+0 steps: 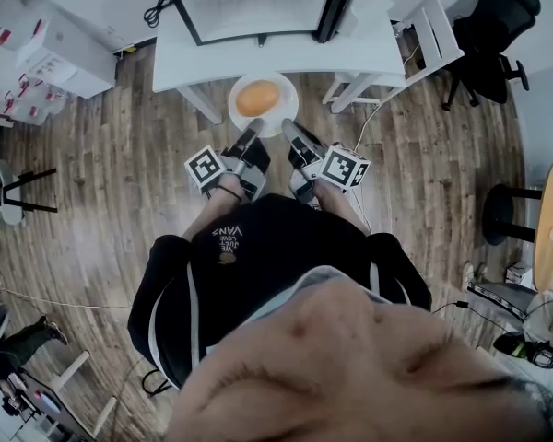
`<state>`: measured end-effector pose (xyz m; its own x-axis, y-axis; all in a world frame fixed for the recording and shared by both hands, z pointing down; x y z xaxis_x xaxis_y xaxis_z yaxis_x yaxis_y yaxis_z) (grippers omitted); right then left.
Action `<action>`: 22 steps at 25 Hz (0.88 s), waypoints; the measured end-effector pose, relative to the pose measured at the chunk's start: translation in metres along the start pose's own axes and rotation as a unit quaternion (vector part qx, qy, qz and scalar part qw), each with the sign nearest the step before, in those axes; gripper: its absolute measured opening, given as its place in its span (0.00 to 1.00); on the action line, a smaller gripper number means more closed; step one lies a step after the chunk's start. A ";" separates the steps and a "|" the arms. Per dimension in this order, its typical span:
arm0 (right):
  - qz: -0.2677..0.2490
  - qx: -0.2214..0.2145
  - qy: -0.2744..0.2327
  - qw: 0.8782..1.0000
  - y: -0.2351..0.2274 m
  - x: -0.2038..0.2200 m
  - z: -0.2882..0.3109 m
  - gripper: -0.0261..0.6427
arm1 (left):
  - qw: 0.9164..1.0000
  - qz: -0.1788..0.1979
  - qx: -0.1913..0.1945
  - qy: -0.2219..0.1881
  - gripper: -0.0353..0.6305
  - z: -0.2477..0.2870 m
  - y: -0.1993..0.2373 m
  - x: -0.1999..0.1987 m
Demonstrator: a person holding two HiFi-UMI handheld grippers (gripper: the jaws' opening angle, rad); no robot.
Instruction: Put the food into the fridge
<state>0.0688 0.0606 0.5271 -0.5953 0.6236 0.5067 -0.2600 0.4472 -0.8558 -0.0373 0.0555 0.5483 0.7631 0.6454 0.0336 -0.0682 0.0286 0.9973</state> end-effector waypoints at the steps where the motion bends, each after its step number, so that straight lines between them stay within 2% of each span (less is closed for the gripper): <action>1: 0.000 0.002 -0.002 1.000 -0.002 -0.004 0.004 0.10 | 1.000 0.001 -0.001 0.002 0.10 0.004 0.000 -0.004; 22: -0.013 0.016 -0.017 1.000 -0.035 -0.061 0.113 0.10 | 1.000 -0.004 0.008 0.022 0.10 0.073 -0.010 -0.115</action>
<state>0.0284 -0.0655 0.5145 -0.6142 0.5894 0.5248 -0.2991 0.4416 -0.8459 -0.0773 -0.0751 0.5391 0.7352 0.6775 0.0237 -0.0523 0.0218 0.9984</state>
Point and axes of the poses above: the fingertips, and each gripper's own axes: z forward along the fingers, y to its left, x out of its underside, the point moved 3 cm from there along -z, backward along the fingers, and after that the axes turned 9 degrees about -x, right-handed, at the moved point
